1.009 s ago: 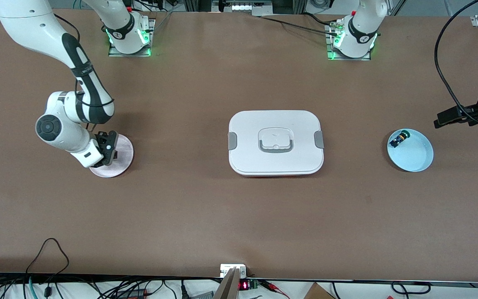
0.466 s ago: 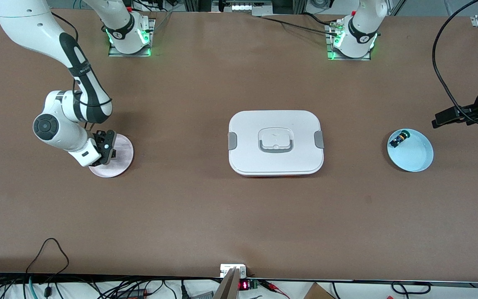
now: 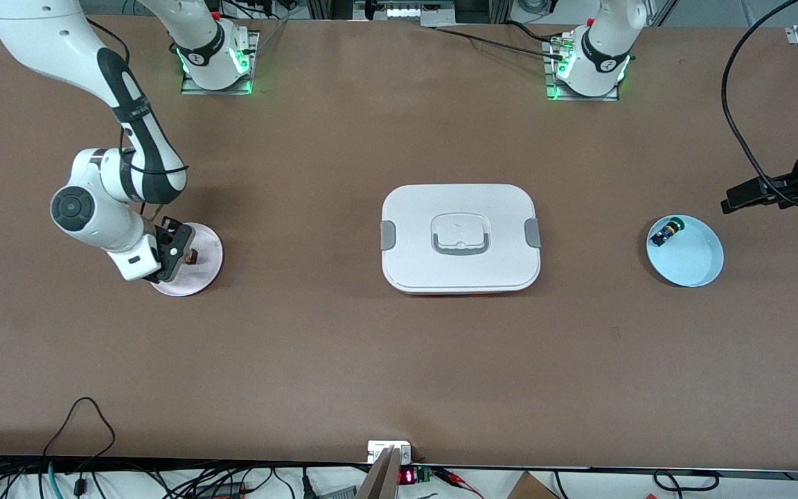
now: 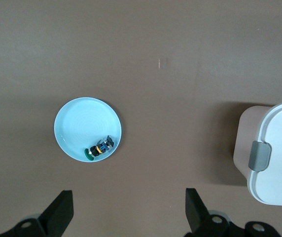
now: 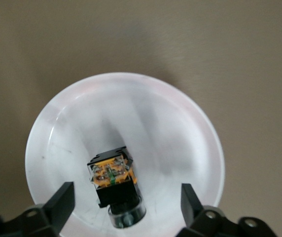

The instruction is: Transfer orange switch to right arm and place

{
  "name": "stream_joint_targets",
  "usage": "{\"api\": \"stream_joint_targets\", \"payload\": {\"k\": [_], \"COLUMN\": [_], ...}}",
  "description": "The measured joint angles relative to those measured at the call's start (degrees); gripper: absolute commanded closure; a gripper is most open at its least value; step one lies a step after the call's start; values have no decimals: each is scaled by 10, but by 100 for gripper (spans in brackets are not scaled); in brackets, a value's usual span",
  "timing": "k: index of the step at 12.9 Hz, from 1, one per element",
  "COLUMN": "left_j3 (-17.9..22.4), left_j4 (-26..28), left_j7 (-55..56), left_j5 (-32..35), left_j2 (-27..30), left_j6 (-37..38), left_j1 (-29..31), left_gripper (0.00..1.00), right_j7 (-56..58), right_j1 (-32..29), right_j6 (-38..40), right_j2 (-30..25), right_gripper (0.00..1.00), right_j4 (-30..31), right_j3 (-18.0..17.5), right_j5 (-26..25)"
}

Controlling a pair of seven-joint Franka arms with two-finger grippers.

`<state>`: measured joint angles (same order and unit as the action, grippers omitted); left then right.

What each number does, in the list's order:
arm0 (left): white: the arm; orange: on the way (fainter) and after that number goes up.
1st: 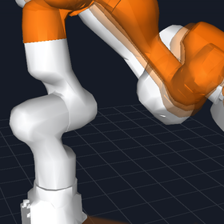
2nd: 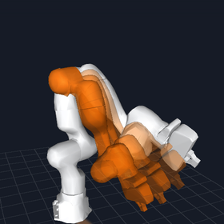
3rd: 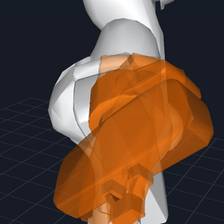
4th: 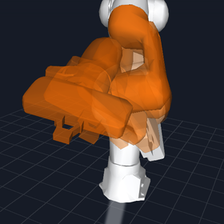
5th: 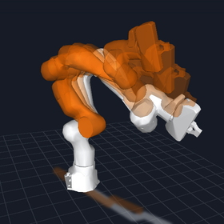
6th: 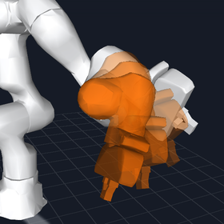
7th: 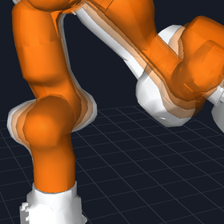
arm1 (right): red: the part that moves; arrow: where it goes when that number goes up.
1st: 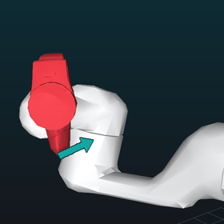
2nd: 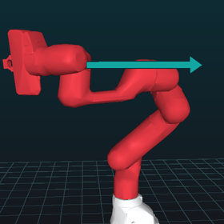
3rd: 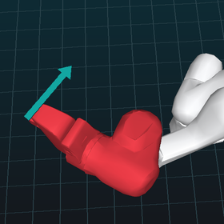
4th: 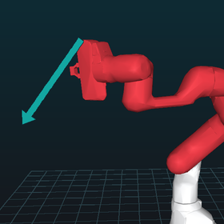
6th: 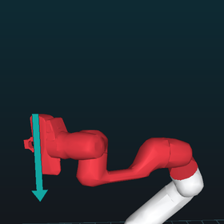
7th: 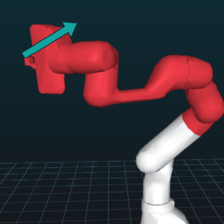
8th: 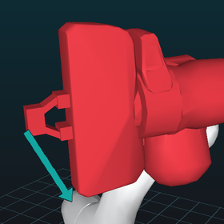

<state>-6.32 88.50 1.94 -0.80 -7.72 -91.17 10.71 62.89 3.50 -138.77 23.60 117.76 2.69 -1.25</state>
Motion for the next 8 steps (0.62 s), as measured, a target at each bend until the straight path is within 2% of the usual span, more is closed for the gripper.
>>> {"api": "stream_joint_targets", "payload": {"k": [2,4,6,8], "left_j3": [0,0,0,0], "left_j4": [0,0,0,0], "left_j7": [0,0,0,0], "left_j5": [0,0,0,0], "left_j2": [0,0,0,0], "left_j6": [0,0,-1,-1], "left_j1": [0,0,0,-1], "left_gripper": [0,0,0,0], "right_j7": [-128,-285,-453,-571], "right_j1": [0,4,11,17], "right_j6": [76,183,301,433], "right_j2": [-29,-46,-54,-57], "right_gripper": [0,0,0,0], "right_j4": [-35,-96,-174,-265], "right_j3": [-10,-23,-27,-27], "right_j5": [6,32,50,57]}}
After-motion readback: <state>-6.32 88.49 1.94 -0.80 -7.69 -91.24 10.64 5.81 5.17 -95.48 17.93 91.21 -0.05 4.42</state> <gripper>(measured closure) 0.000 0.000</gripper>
